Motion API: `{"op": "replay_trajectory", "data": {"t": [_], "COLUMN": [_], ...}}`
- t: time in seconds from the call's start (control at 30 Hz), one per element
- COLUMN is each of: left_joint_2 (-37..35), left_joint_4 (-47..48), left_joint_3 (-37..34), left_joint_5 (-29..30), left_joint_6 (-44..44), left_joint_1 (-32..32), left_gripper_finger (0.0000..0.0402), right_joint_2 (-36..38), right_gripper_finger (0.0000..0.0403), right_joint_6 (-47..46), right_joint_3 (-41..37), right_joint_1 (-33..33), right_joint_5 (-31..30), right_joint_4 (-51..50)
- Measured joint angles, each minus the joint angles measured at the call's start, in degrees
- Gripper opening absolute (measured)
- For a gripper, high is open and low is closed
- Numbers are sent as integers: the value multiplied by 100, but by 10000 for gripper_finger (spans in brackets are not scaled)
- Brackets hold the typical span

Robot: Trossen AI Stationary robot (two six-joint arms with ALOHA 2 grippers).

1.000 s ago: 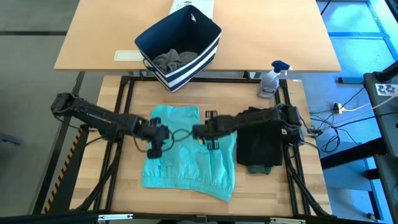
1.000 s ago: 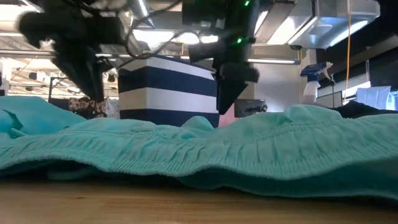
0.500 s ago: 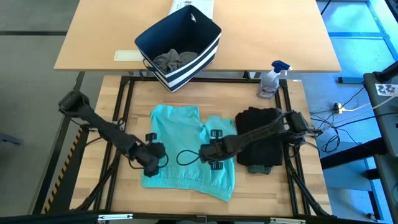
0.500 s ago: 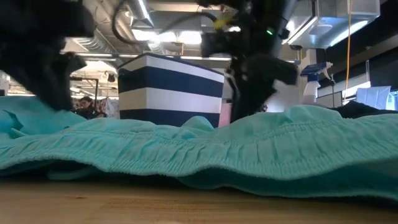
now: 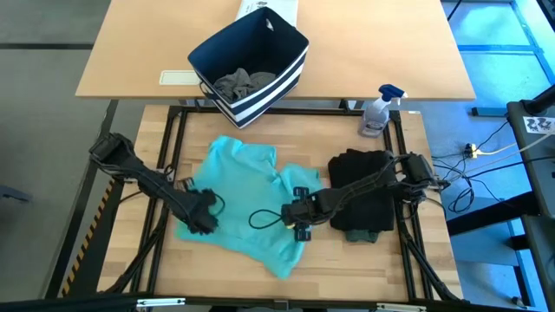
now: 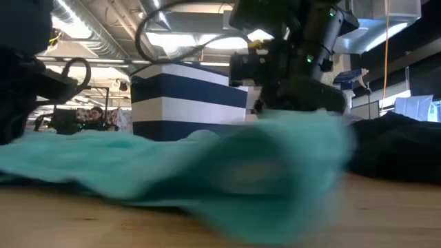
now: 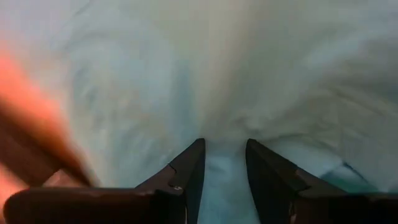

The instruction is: Fold Laundry from Bin

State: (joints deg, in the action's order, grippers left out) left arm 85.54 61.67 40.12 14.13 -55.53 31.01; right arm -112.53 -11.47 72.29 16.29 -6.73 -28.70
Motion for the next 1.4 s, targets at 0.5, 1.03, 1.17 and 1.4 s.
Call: {"op": "replay_trajectory", "data": {"t": [0.5, 1.03, 1.17, 1.4], "left_joint_2": [-491, 775, 1298, 1497], "left_joint_4": [574, -4656, -4827, -4166], "left_joint_3": [1135, 1038, 1038, 1076], "left_joint_5": [2265, 1781, 924, -394], "left_joint_6": [-411, 3024, 3017, 2620], "left_joint_1": [220, 343, 170, 255], "left_gripper_finger": [111, 111, 111, 111], "right_joint_2": [154, 2128, 2297, 2253], "right_gripper_finger": [136, 136, 136, 136], "right_joint_6": [704, 72, -302, -643], "right_joint_3": [490, -2094, -2245, -2251], "right_joint_1": [23, -722, -890, -921], "right_joint_5": [172, -462, -999, -1116], "right_joint_4": [452, 2340, 1791, 744]}}
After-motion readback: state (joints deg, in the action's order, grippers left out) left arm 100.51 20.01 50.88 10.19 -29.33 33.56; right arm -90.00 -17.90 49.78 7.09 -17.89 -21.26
